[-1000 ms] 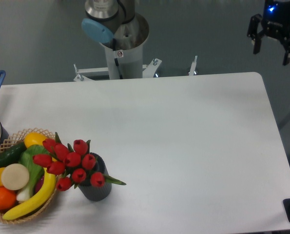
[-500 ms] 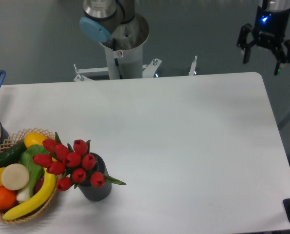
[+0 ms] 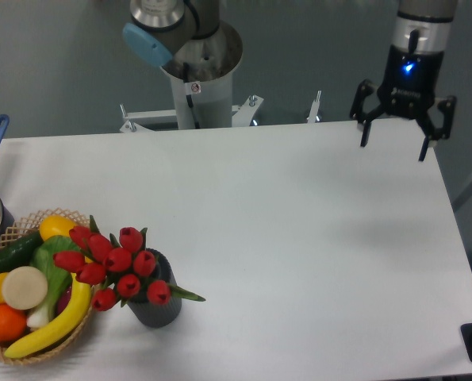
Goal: Pick up the flowers from the vase
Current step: 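Move the open gripper toward the red tulips in the black vase, then lower the gripper around the tulip stems and close it, then lift the gripped tulips upward out of the black vase, then carry the tulip bunch up and away from the vase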
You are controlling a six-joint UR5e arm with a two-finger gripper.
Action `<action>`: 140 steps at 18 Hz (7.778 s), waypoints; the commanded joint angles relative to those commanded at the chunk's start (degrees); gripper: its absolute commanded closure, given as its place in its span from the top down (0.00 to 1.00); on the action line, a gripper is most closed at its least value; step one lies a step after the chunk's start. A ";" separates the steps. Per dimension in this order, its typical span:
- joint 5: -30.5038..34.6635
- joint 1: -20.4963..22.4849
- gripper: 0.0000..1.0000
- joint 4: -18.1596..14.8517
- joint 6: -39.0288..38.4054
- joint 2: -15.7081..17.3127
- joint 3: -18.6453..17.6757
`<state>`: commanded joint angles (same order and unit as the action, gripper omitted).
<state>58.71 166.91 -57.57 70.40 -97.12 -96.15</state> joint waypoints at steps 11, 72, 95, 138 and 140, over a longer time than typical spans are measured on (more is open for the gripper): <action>-0.09 -9.57 1.00 4.65 -0.97 0.18 -6.67; -16.70 -31.03 1.00 19.52 -10.73 -12.04 -6.51; -17.49 -30.51 0.38 19.43 -11.16 -12.22 -4.92; -19.86 -17.16 0.38 19.16 -39.12 -1.85 8.70; -20.13 -14.17 0.38 19.08 -36.14 -2.11 8.26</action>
<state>38.58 152.74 -38.50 34.26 -99.23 -87.89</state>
